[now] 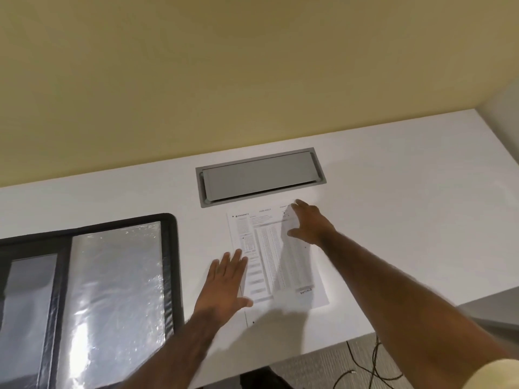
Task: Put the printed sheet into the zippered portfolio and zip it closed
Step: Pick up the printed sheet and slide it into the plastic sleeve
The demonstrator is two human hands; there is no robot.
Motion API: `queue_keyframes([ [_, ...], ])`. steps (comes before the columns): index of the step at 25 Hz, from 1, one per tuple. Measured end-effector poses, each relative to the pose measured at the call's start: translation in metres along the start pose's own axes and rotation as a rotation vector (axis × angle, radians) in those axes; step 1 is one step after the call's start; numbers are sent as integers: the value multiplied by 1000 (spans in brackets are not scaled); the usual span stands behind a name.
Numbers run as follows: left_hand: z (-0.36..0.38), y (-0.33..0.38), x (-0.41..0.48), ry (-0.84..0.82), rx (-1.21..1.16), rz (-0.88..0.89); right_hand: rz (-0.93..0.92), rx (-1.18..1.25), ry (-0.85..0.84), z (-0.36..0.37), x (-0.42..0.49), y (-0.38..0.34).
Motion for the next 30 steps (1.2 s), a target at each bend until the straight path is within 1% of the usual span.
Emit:
queue_keyframes([
  [7,-2,3,1,-34,27,-47,-80,-162,15,-1,15,1],
  [9,-2,4,1,-47,41,-61,-89,-162,44,-5,17,-1],
  [12,-3,5,0,-53,41,-67,-79,-98,60,-8,16,-6],
  [14,-3,6,0,-50,43,-71,-54,37,39,-5,14,-12],
  [15,-3,6,0,-46,46,-71,-30,183,35,-4,12,-14],
  [18,-1,6,1,-19,46,-65,79,811,90,-2,-7,-14],
  [19,0,6,1,-11,44,-64,109,979,114,1,-17,-12],
  [20,1,5,1,-5,37,-64,131,1088,128,5,-27,-9],
  [21,1,5,1,1,30,-61,145,1141,124,11,-36,-6],
  [22,2,4,1,2,23,-60,152,1141,105,16,-43,-4],
  [25,1,4,-1,9,-30,-47,211,976,51,29,-59,-3],
  [26,-3,6,-2,32,-102,-33,228,962,59,30,-64,-2],
  [27,-11,7,-3,90,-242,-24,215,978,73,27,-69,-4],
  [28,-23,6,-5,168,-466,-28,172,1016,76,22,-74,-8],
  [30,-50,-5,-9,329,-987,-127,46,1110,37,7,-86,-20],
])
Point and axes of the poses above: each hand's wrist, its own x-axis towards the middle knuckle, its own z-axis out of the palm, y = z × x, the point moved 6 cm from there along x, towards the middle knuckle
